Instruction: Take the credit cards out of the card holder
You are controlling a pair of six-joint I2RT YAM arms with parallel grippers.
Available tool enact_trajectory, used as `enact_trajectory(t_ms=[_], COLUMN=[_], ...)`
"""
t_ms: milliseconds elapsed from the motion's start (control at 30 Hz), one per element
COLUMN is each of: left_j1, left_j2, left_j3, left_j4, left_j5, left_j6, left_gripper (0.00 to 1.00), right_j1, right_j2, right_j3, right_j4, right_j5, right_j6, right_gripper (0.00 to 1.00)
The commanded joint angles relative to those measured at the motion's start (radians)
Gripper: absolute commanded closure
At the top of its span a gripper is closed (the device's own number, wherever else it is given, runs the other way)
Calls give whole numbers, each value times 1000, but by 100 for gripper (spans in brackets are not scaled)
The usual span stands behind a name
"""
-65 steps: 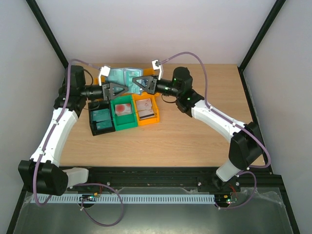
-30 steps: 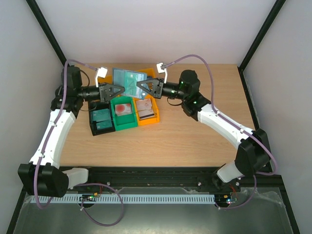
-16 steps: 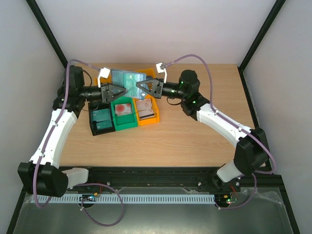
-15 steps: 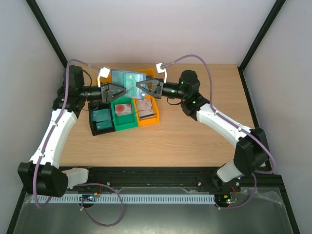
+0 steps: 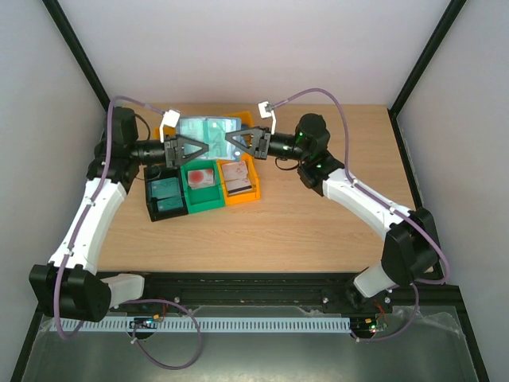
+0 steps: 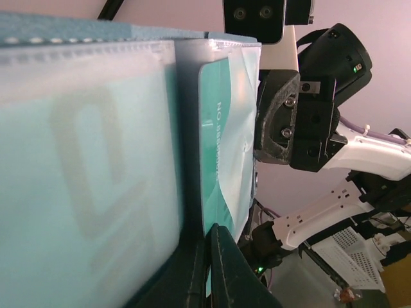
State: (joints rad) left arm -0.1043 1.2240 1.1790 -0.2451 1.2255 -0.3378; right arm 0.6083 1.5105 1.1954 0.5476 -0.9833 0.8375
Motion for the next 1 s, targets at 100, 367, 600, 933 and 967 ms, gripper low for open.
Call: enact_trajectory(t_ms=[100, 367, 600, 933, 967], left_j1=[73, 104, 155, 155, 155], left_j2=[-33, -29, 31, 91, 99], left_j3=[-16, -30, 134, 172, 170], left_j4=[-80, -145, -510, -773, -778], left_j5=[-37, -150, -425, -1069, -1092], left_j6=[87, 186, 619, 1092, 1106], left_gripper=[98, 98, 98, 98, 98], right_j1=[-57, -143, -256, -259, -260], right_j2=[-75, -116, -173, -230, -223], right_j3=[-49, -92, -104, -84, -77], right_j4=[-84, -154, -438, -744, -789], right_j5=[26, 26, 64, 131, 143], right_j6=[-58, -78, -222, -466, -485], right_gripper=[98, 98, 98, 98, 98])
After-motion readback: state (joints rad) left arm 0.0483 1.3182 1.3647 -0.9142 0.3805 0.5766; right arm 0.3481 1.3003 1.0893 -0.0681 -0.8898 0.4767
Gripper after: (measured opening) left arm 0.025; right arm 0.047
